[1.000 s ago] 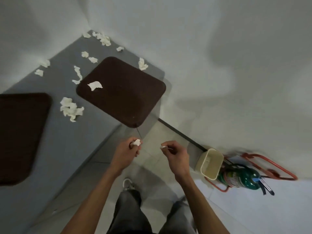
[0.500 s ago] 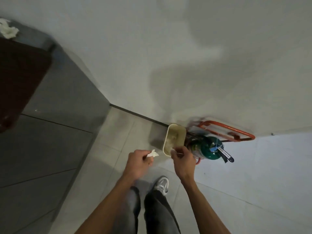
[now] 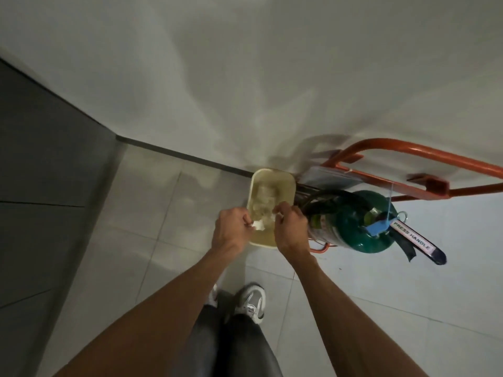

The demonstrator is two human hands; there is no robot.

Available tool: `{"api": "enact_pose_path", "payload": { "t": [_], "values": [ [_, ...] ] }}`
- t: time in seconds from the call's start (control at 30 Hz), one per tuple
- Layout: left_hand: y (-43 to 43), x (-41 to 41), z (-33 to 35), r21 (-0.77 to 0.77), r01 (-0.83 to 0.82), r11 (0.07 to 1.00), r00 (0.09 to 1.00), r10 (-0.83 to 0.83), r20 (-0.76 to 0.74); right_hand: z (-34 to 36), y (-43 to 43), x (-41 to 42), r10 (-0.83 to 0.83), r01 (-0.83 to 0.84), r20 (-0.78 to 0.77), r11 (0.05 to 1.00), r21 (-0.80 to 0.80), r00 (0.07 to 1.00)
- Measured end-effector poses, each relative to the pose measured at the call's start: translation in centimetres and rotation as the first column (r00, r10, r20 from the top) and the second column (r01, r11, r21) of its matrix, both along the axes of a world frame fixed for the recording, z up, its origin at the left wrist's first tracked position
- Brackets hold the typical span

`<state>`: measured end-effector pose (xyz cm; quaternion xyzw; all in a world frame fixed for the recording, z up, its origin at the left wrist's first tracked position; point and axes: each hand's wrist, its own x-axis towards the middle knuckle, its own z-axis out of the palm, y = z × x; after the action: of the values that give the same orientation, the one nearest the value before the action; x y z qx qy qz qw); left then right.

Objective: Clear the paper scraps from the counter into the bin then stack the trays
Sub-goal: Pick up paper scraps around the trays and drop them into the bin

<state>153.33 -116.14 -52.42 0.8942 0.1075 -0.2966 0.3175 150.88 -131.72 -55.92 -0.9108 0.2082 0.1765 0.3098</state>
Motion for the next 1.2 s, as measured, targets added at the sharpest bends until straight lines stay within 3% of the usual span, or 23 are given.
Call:
{"api": "enact_pose_path", "payload": {
  "t": [0.23,0.3,0.37,0.5,0.77,1.2],
  "values": [
    [-2.9,1.0,-10.2,0.076,0.187,0.979,0.982,-0.185,-0.027,-6.1,-1.0,3.4,0.126,-0.131,-0.162,0.991,-0.020,0.979],
    [-2.9,0.9,-10.9,0.088,0.260,0.962,0.965,-0.260,-0.016,-5.9,-0.8,3.8,0.149,-0.162,-0.181,0.985,-0.062,0.972],
    [-2.2,0.8,-9.5,0.064,0.232,0.971,0.973,-0.232,0.003,-4.8,-0.4,3.6,0.146,-0.160,-0.152,0.983,-0.087,0.978],
    [1.1,0.8,-2.5,0.090,0.245,0.965,0.966,-0.251,0.061,0.4,0.9,3.1,0.157,-0.163,-0.075,0.983,-0.082,0.985],
    [11.3,-0.6,15.4,0.184,0.128,0.975,0.978,-0.155,0.139,18.8,7.3,0.9,0.279,-0.278,0.115,0.960,-0.032,0.953],
    [22.3,-11.5,43.0,0.081,-0.298,0.951,0.881,0.241,0.406,47.6,19.1,-5.5,0.544,-0.566,0.439,0.819,-0.092,0.715]
  ]
}}
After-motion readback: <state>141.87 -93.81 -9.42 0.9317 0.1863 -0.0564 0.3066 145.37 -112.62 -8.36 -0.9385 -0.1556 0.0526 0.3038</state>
